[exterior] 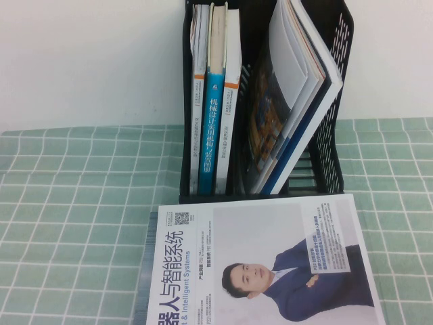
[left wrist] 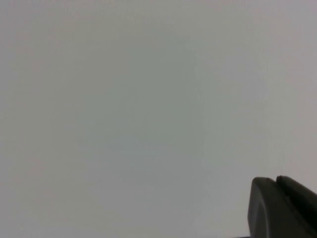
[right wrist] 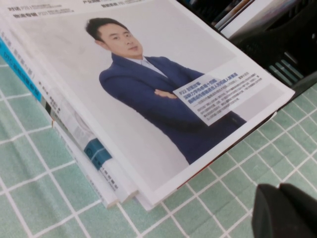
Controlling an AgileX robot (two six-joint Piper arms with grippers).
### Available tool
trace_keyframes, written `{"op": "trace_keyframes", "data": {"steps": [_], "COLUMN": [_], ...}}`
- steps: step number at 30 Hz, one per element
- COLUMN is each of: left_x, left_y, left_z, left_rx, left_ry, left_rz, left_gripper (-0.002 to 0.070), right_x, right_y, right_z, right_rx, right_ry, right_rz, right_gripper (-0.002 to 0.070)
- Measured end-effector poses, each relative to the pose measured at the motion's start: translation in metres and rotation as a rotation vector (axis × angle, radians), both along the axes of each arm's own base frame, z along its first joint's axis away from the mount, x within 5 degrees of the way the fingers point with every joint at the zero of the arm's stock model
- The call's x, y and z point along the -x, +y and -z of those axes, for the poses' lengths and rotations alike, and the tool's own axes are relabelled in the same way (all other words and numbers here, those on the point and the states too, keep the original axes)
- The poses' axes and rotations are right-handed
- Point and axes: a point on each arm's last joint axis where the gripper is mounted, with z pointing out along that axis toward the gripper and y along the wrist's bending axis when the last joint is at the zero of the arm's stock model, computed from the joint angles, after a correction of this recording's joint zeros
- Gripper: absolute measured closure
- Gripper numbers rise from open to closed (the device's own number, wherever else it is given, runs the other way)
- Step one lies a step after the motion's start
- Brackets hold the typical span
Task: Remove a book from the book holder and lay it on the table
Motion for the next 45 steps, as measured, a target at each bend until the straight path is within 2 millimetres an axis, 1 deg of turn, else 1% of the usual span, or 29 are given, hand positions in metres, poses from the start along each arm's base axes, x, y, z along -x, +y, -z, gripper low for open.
{"op": "trace_keyframes", "data": {"steps": [4, 7, 10, 14, 17, 22, 25, 27, 29, 40, 42, 45], "left_x": [0.001, 0.003, 0.005, 0.01, 0.017, 0.038, 0.048, 0.053, 0.058, 0.075, 0.077, 0.079], "left_y": [-0.011, -0.007, 0.004, 0.022, 0.031, 0.043, 0.049, 0.052, 0.055, 0.058, 0.057, 0.054], "left_z": [0.022, 0.041, 0.062, 0.105, 0.143, 0.209, 0.235, 0.246, 0.252, 0.256, 0.256, 0.261], "left_rx": [-0.158, -0.223, -0.242, -0.26, -0.278, -0.299, -0.303, -0.29, -0.264, -0.196, -0.228, -0.23], "left_ry": [-0.102, -0.144, -0.136, -0.058, 0.009, 0.084, 0.094, 0.095, 0.086, -0.001, -0.014, 0.029], "left_rz": [0.16, 0.213, 0.21, 0.13, 0.087, 0.046, 0.001, -0.036, -0.068, -0.097, -0.093, -0.072], "left_gripper": [0.0678, 0.0678, 0.0678, 0.0678, 0.0678, 0.0678, 0.0678, 0.0678, 0.0678, 0.0678, 0.0678, 0.0678], "right_x": [0.0, 0.0, 0.0, 0.0, 0.0, 0.0, 0.0, 0.0, 0.0, 0.0, 0.0, 0.0], "right_y": [0.0, 0.0, 0.0, 0.0, 0.0, 0.0, 0.0, 0.0, 0.0, 0.0, 0.0, 0.0], "right_z": [0.0, 0.0, 0.0, 0.0, 0.0, 0.0, 0.0, 0.0, 0.0, 0.0, 0.0, 0.0], "right_rx": [0.0, 0.0, 0.0, -0.001, -0.001, -0.001, -0.001, -0.001, -0.001, -0.001, -0.001, -0.001], "right_ry": [0.0, 0.0, 0.0, -0.001, -0.001, -0.001, -0.001, -0.001, -0.001, -0.001, -0.001, -0.001], "right_rz": [0.0, 0.0, 0.0, 0.0, 0.0, 0.0, 0.0, 0.0, 0.0, 0.0, 0.0, 0.0], "right_gripper": [0.0678, 0.0678, 0.0678, 0.0678, 0.0678, 0.0678, 0.0678, 0.0678, 0.0678, 0.0678, 0.0678, 0.0678]}}
